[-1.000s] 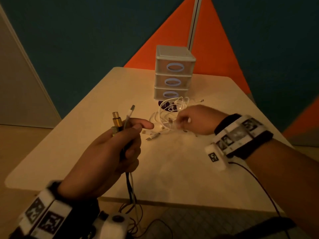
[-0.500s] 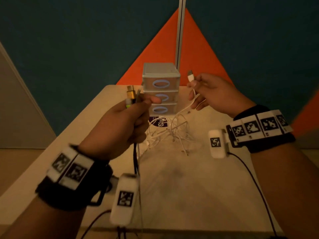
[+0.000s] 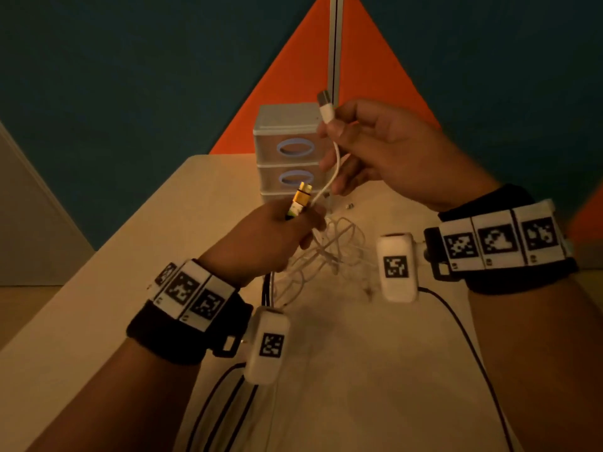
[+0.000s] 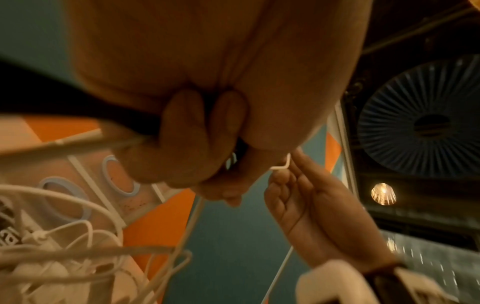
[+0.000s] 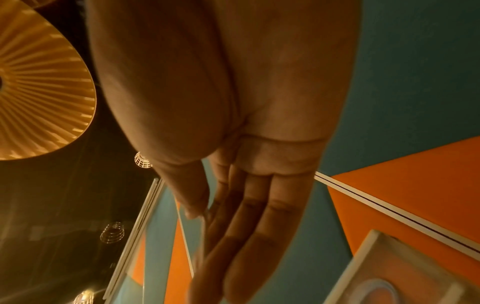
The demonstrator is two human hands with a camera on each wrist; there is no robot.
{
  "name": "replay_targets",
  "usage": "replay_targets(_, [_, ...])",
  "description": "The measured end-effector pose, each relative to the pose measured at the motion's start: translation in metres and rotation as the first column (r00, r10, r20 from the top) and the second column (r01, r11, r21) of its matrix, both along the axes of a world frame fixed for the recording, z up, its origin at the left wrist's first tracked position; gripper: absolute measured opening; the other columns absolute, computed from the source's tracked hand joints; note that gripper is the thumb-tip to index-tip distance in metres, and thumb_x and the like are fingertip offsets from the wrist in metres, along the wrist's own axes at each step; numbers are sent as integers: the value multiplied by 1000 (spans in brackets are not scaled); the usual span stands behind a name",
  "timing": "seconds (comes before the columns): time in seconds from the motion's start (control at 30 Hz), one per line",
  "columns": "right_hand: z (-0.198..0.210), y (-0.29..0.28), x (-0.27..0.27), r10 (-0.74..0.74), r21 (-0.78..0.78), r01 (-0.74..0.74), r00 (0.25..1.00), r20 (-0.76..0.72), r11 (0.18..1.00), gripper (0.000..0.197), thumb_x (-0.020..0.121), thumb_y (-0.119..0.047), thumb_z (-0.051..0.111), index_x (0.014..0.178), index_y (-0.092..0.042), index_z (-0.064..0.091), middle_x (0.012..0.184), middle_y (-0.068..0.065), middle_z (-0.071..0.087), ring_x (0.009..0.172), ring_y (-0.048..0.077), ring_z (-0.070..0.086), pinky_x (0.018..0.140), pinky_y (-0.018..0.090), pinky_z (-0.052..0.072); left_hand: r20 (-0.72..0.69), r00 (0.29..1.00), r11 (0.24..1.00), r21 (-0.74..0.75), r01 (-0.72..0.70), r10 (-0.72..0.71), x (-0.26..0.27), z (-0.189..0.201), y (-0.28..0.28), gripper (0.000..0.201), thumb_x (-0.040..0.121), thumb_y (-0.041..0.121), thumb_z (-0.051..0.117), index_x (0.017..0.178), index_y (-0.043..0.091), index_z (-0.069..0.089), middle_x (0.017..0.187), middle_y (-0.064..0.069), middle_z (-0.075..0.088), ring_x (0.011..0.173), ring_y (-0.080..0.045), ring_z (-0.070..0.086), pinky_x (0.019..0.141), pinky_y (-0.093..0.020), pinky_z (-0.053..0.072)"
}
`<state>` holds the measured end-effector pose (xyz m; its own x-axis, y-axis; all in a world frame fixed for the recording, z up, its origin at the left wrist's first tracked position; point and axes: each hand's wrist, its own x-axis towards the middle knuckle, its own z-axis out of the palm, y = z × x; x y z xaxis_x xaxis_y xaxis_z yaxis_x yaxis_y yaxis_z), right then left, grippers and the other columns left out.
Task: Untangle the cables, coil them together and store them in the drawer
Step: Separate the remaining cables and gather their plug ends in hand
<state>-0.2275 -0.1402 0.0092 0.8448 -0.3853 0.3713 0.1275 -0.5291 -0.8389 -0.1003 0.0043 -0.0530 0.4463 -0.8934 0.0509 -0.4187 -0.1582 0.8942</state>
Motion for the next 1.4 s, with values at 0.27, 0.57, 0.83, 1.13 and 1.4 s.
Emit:
replay_targets(0.27, [-33,-24,1,-64,-273,-31,941,-333,962,11,95,-33,67,96,-23,71,82,-5,76,72,13,74,73,38,63,-444,895,987,-115,-113,50,26,-1,4,24,103,32,49,90,14,58,66,-2,50,51,-14,20,48,-29,15])
replay_targets(0.57, [-66,0,28,-182,-538,-110,869,-460,836,16,78,-46,82,89,-35,79,83,-18,73,78,-1,67,72,28,54,-454,887,966,-185,-184,82,23,-8,6,25,104,32,48,91,12,57,64,-3,56,46,-13,20,44,-25,16])
replay_targets(0.83, [-72,4,39,-130,-549,-84,931,-340,832,15,82,-43,78,90,-30,76,87,-11,73,82,4,67,78,37,57,-333,940,947,-270,-173,77,15,-14,7,31,104,36,47,95,10,61,70,-7,58,42,-12,27,42,-24,25])
replay_targets(1.13, [-55,-5,36,-130,-359,45,967,-217,932,19,101,-25,60,97,-8,67,83,1,77,73,11,75,74,39,61,304,927,974,-122,-193,221,17,-25,8,24,89,51,68,103,32,65,57,16,59,49,4,54,46,-10,35])
replay_targets(1.4, [-39,-4,29,-50,-29,47,994,-102,998,14,104,-15,54,99,-3,58,87,13,74,69,22,77,65,32,62,431,867,965,-31,-261,249,18,-31,5,34,98,46,54,85,22,74,45,7,51,43,-7,46,44,-20,31])
